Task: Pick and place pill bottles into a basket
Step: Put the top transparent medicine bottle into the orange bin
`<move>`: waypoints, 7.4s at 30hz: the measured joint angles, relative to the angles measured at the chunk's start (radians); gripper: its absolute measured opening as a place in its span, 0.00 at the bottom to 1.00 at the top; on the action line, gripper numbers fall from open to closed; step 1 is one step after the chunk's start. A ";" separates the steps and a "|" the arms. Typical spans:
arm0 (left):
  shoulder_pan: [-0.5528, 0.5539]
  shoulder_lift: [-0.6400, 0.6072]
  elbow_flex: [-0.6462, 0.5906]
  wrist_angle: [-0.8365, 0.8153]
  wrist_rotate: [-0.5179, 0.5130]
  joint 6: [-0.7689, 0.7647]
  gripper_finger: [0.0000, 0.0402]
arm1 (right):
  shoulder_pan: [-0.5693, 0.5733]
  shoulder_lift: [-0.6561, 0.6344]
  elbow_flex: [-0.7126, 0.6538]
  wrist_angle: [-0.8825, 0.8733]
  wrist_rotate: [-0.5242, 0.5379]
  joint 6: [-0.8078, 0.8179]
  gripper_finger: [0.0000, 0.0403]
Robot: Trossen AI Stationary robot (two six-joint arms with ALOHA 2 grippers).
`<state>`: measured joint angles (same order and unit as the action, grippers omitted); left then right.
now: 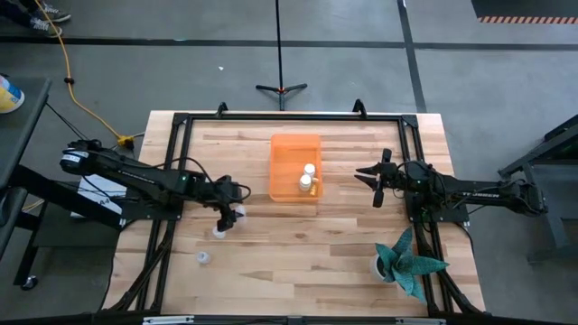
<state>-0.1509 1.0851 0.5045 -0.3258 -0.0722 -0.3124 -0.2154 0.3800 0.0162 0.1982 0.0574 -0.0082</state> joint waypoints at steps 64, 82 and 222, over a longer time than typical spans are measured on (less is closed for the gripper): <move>-0.026 0.477 0.514 -0.407 -0.011 -1.275 0.66 | 0.000 0.012 0.001 -0.090 -0.002 0.002 0.19; -0.107 0.497 0.536 -0.551 0.042 -0.907 0.66 | 0.000 0.012 0.001 -0.089 0.000 0.000 0.19; 0.337 0.504 0.079 0.939 0.115 0.140 0.48 | 0.000 0.012 0.000 -0.105 0.045 0.004 0.19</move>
<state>0.1858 1.5887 0.5831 0.6131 0.0428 -0.1722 -0.2157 0.3923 0.0162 0.0937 0.1028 -0.0044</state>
